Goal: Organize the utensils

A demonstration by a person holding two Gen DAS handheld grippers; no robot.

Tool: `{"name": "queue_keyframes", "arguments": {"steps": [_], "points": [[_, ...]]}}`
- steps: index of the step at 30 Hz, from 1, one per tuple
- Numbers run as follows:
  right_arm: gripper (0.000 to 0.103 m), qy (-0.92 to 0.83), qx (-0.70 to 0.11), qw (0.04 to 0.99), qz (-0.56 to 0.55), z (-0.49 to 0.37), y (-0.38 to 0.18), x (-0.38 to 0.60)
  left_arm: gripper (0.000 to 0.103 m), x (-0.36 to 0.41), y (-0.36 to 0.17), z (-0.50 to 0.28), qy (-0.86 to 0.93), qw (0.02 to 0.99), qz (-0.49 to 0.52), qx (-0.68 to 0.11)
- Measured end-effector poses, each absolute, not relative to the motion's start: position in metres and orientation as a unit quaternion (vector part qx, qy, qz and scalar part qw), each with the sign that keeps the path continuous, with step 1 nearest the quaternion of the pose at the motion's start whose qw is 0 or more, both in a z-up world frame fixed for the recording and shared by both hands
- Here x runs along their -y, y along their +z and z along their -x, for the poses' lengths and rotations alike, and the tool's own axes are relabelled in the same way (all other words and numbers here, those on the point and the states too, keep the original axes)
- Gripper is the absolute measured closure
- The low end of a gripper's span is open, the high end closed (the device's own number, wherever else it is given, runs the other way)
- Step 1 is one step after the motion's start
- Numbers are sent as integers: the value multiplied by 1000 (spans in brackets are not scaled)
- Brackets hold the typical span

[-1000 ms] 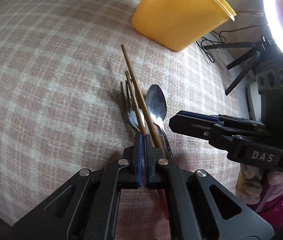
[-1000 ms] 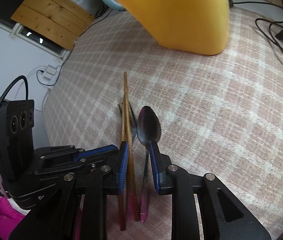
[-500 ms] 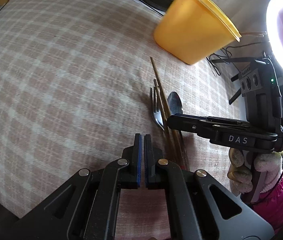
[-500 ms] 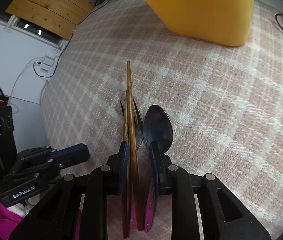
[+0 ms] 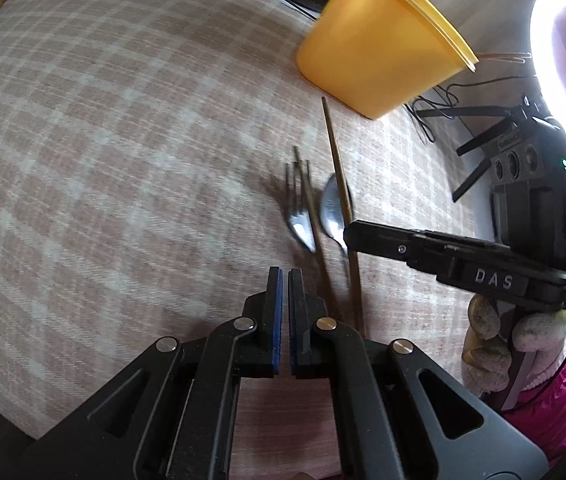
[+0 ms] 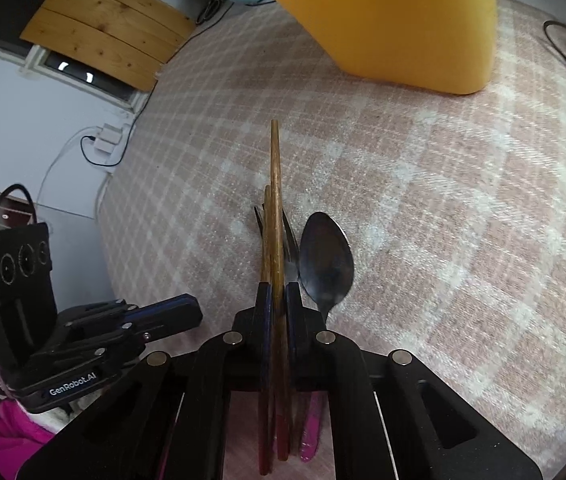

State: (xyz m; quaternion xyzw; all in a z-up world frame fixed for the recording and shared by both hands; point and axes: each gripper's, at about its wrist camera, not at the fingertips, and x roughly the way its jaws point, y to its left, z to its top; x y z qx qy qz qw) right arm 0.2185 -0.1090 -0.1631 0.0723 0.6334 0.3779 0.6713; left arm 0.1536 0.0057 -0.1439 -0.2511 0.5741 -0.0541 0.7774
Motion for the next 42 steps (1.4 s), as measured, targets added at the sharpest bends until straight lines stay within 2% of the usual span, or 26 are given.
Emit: {"name": "queue_keyframes", "arguments": {"steps": [14,29,33,35,36,41,42], "points": [[98,352,-632,685,-88,-209,-162,151,103,33,-156,-193,-55,767,225,-599],[98,350,-627,689,-94,-204,-161,155,100,51,-156,-213,-33,774,170,-609],[98,348,-627,690,-97,-204,-162,158,96,58,-158,-219,-24,770,153,-619],[98,348,-626,691,-98,-204,-161,161,89,61,-161,-222,-18,766,144,-627],[98,348,-626,691,-98,-204,-161,162,82,62,-164,-223,-14,762,139,-632],[98,349,-620,695,-102,-204,-157,169,82,68,-172,-222,-14,773,131,-621],[98,350,-619,695,-103,-205,-156,171,85,67,-172,-222,-13,773,134,-620]]}}
